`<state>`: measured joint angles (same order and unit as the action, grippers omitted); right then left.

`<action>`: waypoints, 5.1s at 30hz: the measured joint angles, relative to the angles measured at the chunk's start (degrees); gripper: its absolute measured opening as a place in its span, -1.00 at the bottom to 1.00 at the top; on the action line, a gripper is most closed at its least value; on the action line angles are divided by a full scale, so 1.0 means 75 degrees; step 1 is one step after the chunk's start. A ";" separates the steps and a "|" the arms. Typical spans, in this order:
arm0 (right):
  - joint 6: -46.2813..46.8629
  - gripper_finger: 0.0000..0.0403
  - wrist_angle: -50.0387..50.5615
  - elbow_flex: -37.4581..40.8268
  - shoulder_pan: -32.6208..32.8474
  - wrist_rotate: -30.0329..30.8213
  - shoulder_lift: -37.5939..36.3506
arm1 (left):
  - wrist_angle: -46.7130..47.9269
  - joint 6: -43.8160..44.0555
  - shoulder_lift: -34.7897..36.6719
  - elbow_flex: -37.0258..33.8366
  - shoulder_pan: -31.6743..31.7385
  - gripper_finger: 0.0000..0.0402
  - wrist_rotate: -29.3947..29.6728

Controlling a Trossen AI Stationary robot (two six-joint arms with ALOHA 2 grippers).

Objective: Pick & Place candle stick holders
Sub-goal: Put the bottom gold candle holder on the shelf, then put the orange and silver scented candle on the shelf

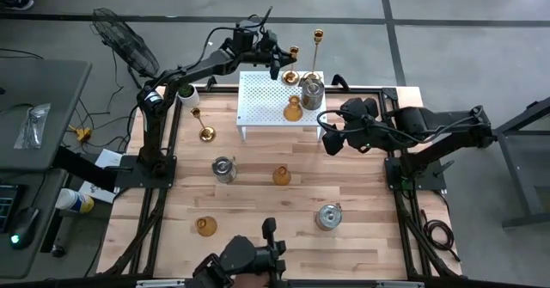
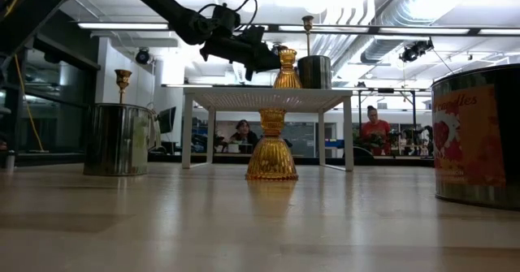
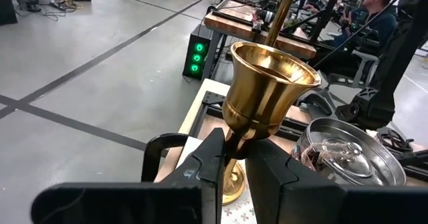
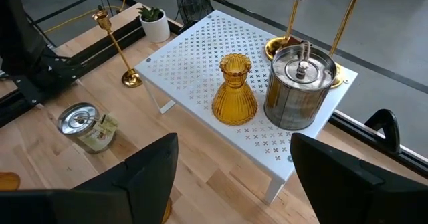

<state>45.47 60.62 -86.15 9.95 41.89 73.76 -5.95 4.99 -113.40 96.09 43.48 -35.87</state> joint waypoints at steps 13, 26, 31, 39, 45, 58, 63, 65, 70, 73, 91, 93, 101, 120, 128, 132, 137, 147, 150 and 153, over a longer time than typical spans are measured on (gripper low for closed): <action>0.0000 0.40 0.0000 0.0003 0.0000 -0.0003 0.0000 | -0.0010 0.0376 0.0000 0.0000 -0.0070 -0.80 0.0106; 0.0000 0.40 0.0000 0.0009 0.0000 -0.0003 0.0000 | -0.0024 0.0003 0.0000 -0.0003 -0.0086 -0.80 0.0273; 0.0000 0.40 -0.0003 0.0009 0.0000 -0.0003 0.0000 | -0.0005 -0.0006 0.0000 -0.0003 -0.0166 -0.80 0.0305; 0.0000 0.40 -0.0003 0.0009 0.0000 -0.0006 0.0000 | -0.0004 0.0094 0.0000 -0.0003 -0.0205 -0.80 0.0455; -0.0001 0.40 -0.0003 0.0009 0.0000 -0.0008 0.0000 | 0.0004 0.0169 0.0000 -0.0003 -0.0201 -0.80 0.0456; -0.0003 0.40 -0.0003 0.0009 0.0000 -0.0008 0.0000 | 0.0063 0.0111 -0.0003 -0.0003 -0.0200 -0.80 0.0344; -0.0003 0.40 -0.0003 0.0009 0.0000 -0.0010 0.0000 | 0.0069 0.0111 -0.0003 -0.0003 -0.0198 -0.80 0.0284; -0.0003 0.40 -0.0003 0.0009 0.0000 -0.0008 0.0001 | 0.0069 0.0111 -0.0003 -0.0003 -0.0198 -0.80 0.0281; -0.0003 0.40 -0.0003 0.0009 0.0000 -0.0008 0.0000 | 0.0069 0.0111 -0.0006 -0.0003 -0.0198 -0.80 0.0266; -0.0003 0.40 -0.0003 0.0009 0.0000 -0.0008 0.0000 | 0.0069 0.0111 -0.0006 -0.0003 -0.0198 -0.80 0.0266; -0.0003 0.40 -0.0003 0.0009 0.0000 -0.0011 0.0000 | 0.0359 0.0140 -0.0050 -0.0038 -0.0201 -0.38 0.0261; -0.0003 0.40 -0.0003 0.0009 0.0000 -0.0014 0.0002 | 0.0422 0.0137 -0.0052 -0.0038 -0.0201 -0.35 0.0263; -0.0003 0.40 -0.0003 0.0006 0.0000 -0.0038 0.0001 | 0.0534 -0.0038 0.0043 -0.0012 -0.0144 -0.32 0.0231; -0.0029 0.40 0.0002 0.0006 0.0000 -0.0224 0.0002 | 0.2217 -0.1191 0.0572 -0.0012 0.0111 -0.32 -0.0279; -0.0032 0.40 0.0003 0.0006 0.0000 -0.0404 0.0003 | 0.3847 -0.2247 0.1162 -0.0012 0.0108 -0.32 -0.0281; -0.0032 0.40 0.0003 0.0004 0.0000 -0.0578 0.0003 | 0.4849 -0.2664 0.1574 -0.0012 0.0103 -0.32 -0.0227; -0.0032 0.40 0.0003 0.0003 0.0000 -0.0582 0.0003 | 0.5818 -0.2894 0.2068 -0.0012 0.0099 -0.32 0.0293; -0.0113 0.40 0.0717 -0.0006 0.0166 -0.0561 0.0003 | 0.6414 -0.2607 0.3227 -0.0934 0.0099 -0.32 0.0520; -0.0091 0.40 0.1076 -0.0005 0.0375 -0.0418 -0.0047 | 0.6391 -0.2148 0.3728 -0.1520 0.0064 -0.32 0.0660; -0.0091 0.40 0.0960 0.0236 0.0712 -0.0005 -0.0321 | 0.6096 -0.1727 0.4366 -0.2130 -0.0203 -0.32 0.1180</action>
<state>44.79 67.82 -84.38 15.29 41.85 71.35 39.77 -7.96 -80.66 80.12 41.96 -27.01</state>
